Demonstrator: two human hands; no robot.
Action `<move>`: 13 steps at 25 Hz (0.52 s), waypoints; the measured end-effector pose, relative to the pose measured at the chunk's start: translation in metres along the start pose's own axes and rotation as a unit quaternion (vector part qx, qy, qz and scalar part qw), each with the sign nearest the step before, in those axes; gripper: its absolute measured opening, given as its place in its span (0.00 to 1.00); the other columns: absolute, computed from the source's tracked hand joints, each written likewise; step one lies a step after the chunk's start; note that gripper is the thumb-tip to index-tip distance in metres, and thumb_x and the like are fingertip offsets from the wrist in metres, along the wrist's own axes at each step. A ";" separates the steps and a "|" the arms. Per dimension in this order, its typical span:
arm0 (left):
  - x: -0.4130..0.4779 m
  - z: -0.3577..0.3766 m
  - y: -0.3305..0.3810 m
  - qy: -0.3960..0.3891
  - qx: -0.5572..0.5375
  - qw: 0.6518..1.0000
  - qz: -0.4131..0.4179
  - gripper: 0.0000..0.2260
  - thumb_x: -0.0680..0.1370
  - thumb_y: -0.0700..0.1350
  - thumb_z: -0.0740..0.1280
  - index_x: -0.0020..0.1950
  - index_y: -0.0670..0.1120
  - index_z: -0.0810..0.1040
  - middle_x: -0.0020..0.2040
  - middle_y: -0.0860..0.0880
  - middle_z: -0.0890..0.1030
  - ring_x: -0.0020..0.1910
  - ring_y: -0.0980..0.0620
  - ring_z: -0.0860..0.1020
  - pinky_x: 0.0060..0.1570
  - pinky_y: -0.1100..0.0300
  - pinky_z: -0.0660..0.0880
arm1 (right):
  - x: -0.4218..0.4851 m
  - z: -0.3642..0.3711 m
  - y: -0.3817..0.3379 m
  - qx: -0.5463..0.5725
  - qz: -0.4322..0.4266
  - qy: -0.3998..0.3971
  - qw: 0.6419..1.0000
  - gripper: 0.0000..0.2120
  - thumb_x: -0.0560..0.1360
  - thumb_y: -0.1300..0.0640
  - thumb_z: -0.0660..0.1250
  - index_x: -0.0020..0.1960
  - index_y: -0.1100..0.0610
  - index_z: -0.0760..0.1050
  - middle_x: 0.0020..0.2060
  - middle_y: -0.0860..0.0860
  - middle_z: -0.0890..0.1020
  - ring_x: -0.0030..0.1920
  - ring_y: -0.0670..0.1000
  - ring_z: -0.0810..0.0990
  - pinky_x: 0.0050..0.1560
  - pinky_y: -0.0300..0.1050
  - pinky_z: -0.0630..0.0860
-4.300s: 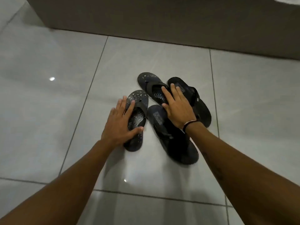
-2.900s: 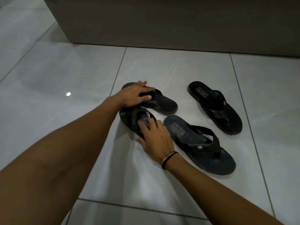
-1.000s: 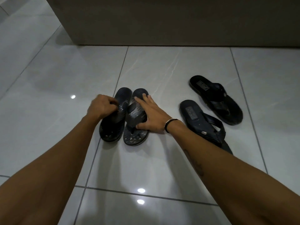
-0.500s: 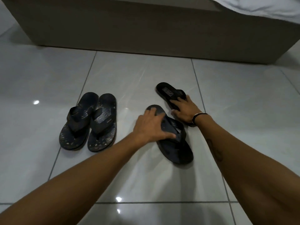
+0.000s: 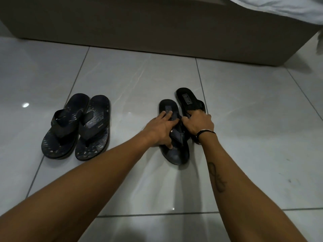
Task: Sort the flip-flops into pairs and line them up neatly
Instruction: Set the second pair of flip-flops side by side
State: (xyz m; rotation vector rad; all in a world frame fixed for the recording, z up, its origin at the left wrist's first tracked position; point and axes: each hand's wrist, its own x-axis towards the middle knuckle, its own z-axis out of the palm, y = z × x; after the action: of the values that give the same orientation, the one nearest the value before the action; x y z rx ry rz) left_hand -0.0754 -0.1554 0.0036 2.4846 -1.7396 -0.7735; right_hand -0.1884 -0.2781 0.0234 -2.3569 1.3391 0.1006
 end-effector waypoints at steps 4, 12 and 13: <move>0.023 -0.013 0.004 -0.019 -0.019 0.999 -0.020 0.54 0.68 0.50 0.82 0.85 0.61 0.52 0.87 0.46 0.42 0.85 0.41 0.40 0.81 0.40 0.55 | -0.012 -0.006 0.015 0.019 0.042 -0.019 0.999 0.22 0.76 0.41 0.63 0.60 0.55 0.81 0.59 0.62 0.81 0.61 0.66 0.77 0.61 0.55 0.75; 0.031 -0.009 -0.005 0.032 -0.071 0.996 -0.045 0.55 0.67 0.49 0.83 0.85 0.58 0.53 0.87 0.45 0.41 0.85 0.39 0.41 0.82 0.40 0.55 | -0.001 -0.048 0.034 -0.017 -0.004 -0.074 0.997 0.28 0.75 0.49 0.69 0.75 0.45 0.72 0.68 0.59 0.79 0.64 0.65 0.79 0.66 0.59 0.77; 0.029 -0.007 -0.008 0.047 -0.084 0.994 -0.048 0.55 0.66 0.49 0.83 0.85 0.57 0.54 0.87 0.44 0.42 0.85 0.39 0.43 0.82 0.41 0.55 | 0.003 -0.048 0.034 -0.046 -0.007 -0.073 0.996 0.32 0.74 0.50 0.71 0.77 0.43 0.69 0.71 0.58 0.77 0.68 0.66 0.75 0.68 0.61 0.75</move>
State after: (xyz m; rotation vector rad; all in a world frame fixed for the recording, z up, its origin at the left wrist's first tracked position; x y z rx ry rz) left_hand -0.0579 -0.1798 -0.0035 2.4647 -1.4692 -0.7606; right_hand -0.2221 -0.3150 0.0544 -2.3818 1.2727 0.3314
